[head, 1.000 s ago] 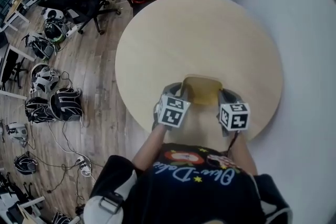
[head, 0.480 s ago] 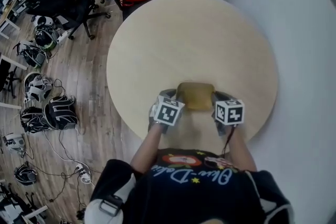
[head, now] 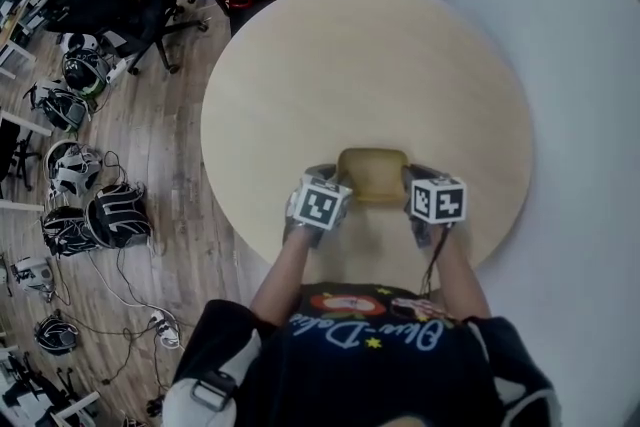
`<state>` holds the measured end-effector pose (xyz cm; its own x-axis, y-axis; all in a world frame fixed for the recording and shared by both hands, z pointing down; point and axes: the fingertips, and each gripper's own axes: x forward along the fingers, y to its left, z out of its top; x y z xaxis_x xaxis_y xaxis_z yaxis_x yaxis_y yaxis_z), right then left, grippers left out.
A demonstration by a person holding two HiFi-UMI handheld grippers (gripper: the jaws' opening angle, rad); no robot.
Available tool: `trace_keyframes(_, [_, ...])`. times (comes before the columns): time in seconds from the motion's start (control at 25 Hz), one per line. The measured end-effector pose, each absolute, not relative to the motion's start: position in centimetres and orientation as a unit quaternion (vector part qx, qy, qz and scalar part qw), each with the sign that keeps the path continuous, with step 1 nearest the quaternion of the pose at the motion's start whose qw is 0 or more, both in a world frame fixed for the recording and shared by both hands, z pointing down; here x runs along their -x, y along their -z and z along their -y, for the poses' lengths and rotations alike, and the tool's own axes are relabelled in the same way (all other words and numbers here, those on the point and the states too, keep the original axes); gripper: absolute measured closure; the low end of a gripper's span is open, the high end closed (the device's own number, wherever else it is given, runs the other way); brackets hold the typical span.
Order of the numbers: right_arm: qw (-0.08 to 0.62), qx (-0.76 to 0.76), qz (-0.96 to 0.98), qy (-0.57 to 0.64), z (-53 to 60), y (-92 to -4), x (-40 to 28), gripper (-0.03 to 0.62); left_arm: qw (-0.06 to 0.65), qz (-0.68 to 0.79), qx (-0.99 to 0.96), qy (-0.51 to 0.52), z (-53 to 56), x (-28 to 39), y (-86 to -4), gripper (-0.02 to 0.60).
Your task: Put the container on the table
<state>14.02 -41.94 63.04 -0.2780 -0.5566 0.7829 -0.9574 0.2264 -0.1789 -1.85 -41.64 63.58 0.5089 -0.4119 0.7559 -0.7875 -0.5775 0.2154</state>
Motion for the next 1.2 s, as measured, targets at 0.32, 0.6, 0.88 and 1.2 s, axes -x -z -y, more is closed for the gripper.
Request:
trace_keyframes(0.32, [0.298, -0.525, 0.722, -0.338, 42.1, -64.1, -13.9, 0.57, 0.281, 0.372, -0.816, -0.341, 41.9, 1.7, -64.7, 0.491])
trace_keyframes(0.6, [0.296, -0.533, 0.718, -0.336, 42.3, -64.0, -14.2, 0.543, 0.285, 0.382, -0.808, -0.347, 42.2, 2.5, -65.1, 0.447])
trace_keyframes(0.88, [0.267, -0.565, 0.72, -0.303, 42.8, -60.7, -15.6, 0.533, 0.278, 0.443, -0.803, -0.286, 43.3, 5.0, -62.5, 0.437])
trace_keyframes(1.2, [0.15, -0.579, 0.763, -0.245, 42.1, -52.5, -14.5, 0.553, 0.211, 0.476, -0.826, -0.217, 42.8, 5.4, -55.3, 0.439])
